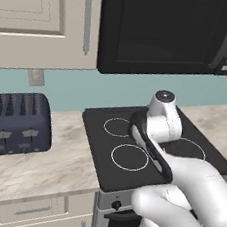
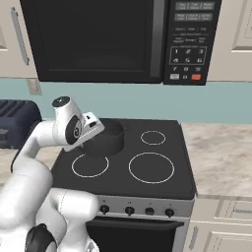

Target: Move the pot and pan from the stove into the sink.

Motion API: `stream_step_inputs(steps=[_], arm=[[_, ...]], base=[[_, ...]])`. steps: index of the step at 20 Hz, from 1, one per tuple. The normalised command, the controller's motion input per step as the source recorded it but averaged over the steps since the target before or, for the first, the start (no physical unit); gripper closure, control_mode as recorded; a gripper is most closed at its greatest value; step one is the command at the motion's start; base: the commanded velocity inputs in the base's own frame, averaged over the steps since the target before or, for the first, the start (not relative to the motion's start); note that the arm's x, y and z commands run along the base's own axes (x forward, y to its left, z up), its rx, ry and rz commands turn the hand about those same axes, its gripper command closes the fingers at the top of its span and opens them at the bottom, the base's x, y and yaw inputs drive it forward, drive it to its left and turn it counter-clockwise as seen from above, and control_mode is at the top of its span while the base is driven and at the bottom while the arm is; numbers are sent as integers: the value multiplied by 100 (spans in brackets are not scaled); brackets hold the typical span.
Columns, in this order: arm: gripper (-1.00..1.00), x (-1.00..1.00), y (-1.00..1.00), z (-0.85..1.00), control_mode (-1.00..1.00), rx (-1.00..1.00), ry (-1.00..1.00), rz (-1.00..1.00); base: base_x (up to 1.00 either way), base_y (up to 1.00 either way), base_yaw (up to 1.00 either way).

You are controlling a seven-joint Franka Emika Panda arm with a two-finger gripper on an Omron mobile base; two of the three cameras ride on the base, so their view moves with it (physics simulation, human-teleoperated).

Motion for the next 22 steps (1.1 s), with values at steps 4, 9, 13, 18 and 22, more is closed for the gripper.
stream_step_inputs(steps=[4, 9, 13, 18, 22], arm=[[100, -100, -27, 24, -100, 2, -1, 0], [100, -100, -24, 20, -100, 1, -2, 1], [100, -100, -25, 10, -100, 1, -2, 4], [100, -100, -20, 0, -100, 0, -5, 10], [100, -92, -18, 1, -100, 0, -15, 12]], base=[[0, 0, 0], [0, 0, 0], [0, 0, 0], [0, 0, 0], [0, 0, 0]])
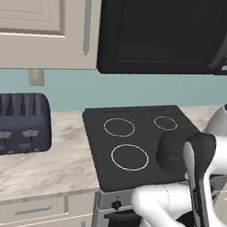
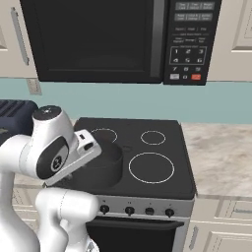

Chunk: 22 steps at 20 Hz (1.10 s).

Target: Move the pot and pan from the stove into the sink.

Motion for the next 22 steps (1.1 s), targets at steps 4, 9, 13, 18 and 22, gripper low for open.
stream_step_inputs(steps=[4, 9, 13, 18, 22], arm=[[100, -78, -18, 0, -100, 0, -28, 11], [100, -58, -4, 0, -100, 0, -45, 9], [100, -31, 0, 0, -100, 0, -31, 4], [100, 4, 3, 0, -100, -1, 5, -1], [100, 0, 0, 0, -100, 0, 0, 0]], base=[[0, 0, 0], [0, 0, 0], [0, 0, 0], [0, 0, 0], [0, 0, 0]])
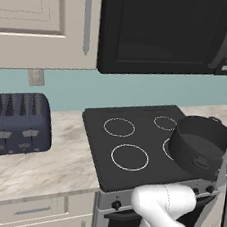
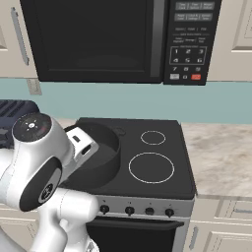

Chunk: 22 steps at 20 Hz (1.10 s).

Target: Move the pot and pan from the stove into the sink.

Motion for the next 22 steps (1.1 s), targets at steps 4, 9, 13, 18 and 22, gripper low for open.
stream_step_inputs(steps=[4, 9, 13, 18, 22], arm=[[100, -1, 0, 0, 100, 0, 0, 0], [100, 0, 0, 0, 100, 0, 0, 0], [100, 0, 0, 0, 100, 0, 0, 0], [100, 0, 0, 0, 100, 0, 0, 0], [100, 0, 0, 0, 100, 0, 0, 0]], base=[[-6, 0, 1], [-54, 5, 12], [-61, 8, 25], [-36, 9, 33], [-25, 8, 36]])
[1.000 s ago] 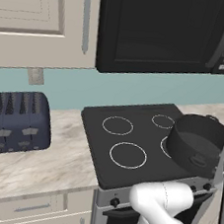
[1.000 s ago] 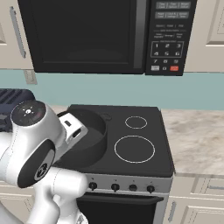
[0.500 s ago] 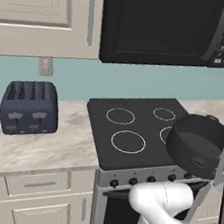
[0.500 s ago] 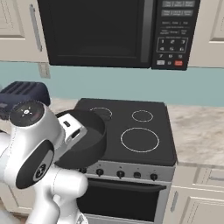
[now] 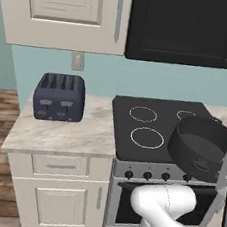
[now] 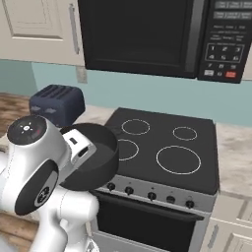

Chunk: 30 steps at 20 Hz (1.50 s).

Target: Move the pot and pan from the stove into the sink.

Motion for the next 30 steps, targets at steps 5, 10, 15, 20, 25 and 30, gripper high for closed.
stream_step_inputs(steps=[5, 10, 15, 20, 25, 30], arm=[[100, 0, 0, 0, 100, 0, 0, 0], [100, 0, 0, 0, 100, 0, 0, 0], [100, 0, 0, 0, 100, 0, 0, 0], [100, 0, 0, 0, 100, 0, 0, 0], [100, 0, 0, 0, 100, 0, 0, 0], [100, 0, 0, 0, 100, 0, 0, 0]], base=[[-20, 13, 35], [-7, 15, 37], [0, 13, 40], [-4, 16, 38], [-8, 22, 35], [-10, 25, 34]])
